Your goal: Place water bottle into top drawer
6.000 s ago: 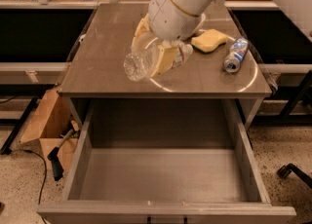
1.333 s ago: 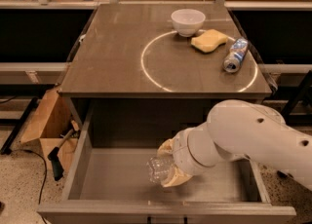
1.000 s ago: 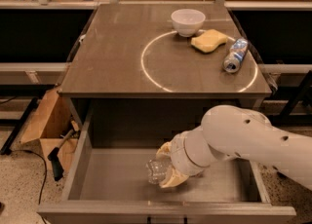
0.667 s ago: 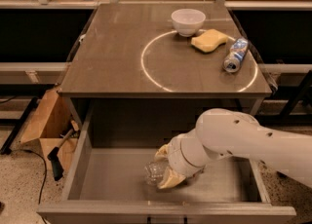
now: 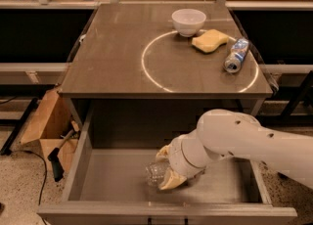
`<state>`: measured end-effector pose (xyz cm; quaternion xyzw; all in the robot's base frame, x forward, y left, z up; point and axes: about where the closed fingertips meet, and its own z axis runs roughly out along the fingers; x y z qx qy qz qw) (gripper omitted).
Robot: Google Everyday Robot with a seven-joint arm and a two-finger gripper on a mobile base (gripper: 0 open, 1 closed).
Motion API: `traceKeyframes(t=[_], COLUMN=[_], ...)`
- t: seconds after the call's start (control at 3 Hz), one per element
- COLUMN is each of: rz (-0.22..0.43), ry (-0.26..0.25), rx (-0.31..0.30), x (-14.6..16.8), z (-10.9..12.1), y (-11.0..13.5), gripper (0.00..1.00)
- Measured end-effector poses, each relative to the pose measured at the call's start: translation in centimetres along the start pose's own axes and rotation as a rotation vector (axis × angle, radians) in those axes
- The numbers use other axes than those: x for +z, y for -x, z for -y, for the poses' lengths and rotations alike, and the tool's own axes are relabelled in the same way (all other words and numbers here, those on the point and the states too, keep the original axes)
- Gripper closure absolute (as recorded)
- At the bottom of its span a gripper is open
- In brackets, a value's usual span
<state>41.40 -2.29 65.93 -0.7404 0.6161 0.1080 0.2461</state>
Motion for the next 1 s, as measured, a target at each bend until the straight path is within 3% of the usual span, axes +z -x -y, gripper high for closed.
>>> traceKeyframes(t=[0.33, 0.67, 1.0], rz=[0.000, 0.000, 0.000], ry=[0.000, 0.000, 0.000], rx=[0.000, 0.000, 0.000], x=[0.00, 0.00, 0.00], z=[0.00, 0.00, 0.00], y=[0.00, 0.00, 0.00], gripper=[0.22, 0.00, 0.00])
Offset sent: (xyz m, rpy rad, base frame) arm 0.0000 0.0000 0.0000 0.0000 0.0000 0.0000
